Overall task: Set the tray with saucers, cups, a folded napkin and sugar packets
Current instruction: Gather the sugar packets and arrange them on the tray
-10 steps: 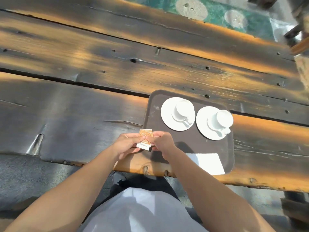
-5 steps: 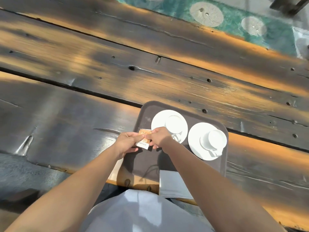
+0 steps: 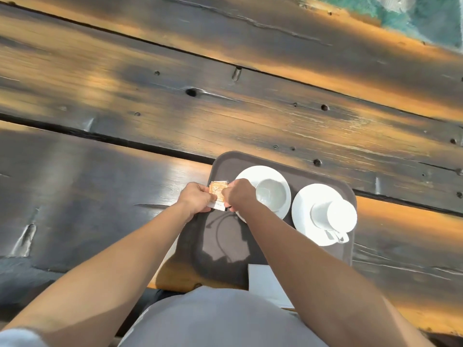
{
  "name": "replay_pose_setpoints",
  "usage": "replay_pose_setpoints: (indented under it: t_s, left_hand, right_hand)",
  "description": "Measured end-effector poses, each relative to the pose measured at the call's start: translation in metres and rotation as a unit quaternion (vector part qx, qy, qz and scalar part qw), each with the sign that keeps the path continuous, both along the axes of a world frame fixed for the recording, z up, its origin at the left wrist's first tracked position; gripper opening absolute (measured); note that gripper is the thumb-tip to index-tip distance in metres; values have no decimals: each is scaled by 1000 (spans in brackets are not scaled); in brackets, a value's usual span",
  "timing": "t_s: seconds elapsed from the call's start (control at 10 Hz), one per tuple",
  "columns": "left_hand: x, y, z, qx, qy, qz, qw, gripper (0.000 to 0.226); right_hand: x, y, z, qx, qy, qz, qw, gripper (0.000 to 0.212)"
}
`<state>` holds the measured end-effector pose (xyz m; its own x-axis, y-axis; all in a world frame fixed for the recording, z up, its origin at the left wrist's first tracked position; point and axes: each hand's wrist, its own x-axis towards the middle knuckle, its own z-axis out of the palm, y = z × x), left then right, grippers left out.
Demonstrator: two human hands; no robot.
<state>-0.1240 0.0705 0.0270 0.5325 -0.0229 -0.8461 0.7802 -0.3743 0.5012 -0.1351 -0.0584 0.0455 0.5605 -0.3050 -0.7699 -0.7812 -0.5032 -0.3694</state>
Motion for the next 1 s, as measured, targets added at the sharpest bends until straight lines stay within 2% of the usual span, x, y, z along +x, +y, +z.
replay_pose_setpoints:
  t_s: [0.1,0.3,0.4,0.5,0.7,0.8,0.9,1.0]
  left_hand:
    - [7,-2,2,-23,33,5,999,21]
    - [17,-3,12,-49,70,-17,996,8]
    - [15,3,15,-29,58,-19,998,18]
    - [9,10,25,-30,54,-13,998,10]
    - [-21,22,38,-34,30,4,999,28]
    - [-47,18,41,-27,18,-1,999,26]
    - [-79,3,46,-9,-6,-19,1000,14]
    - [-117,-16,54,22,-28,-53,998,5]
  right_hand:
    - [4,-5,0,27,8,-33,999,10]
    - [6,-7,9,54,1,-77,996,23]
    - [1,-2,15,42,-7,-83,996,22]
    - [-9,2,24,3,-28,-65,997,16]
    - [-45,0,37,66,-11,-78,995,7]
    - [-72,-4,42,74,-8,-58,996,6]
    - [-103,-15,45,92,9,-41,995,10]
    - [-144,-34,44,80,-21,-19,996,17]
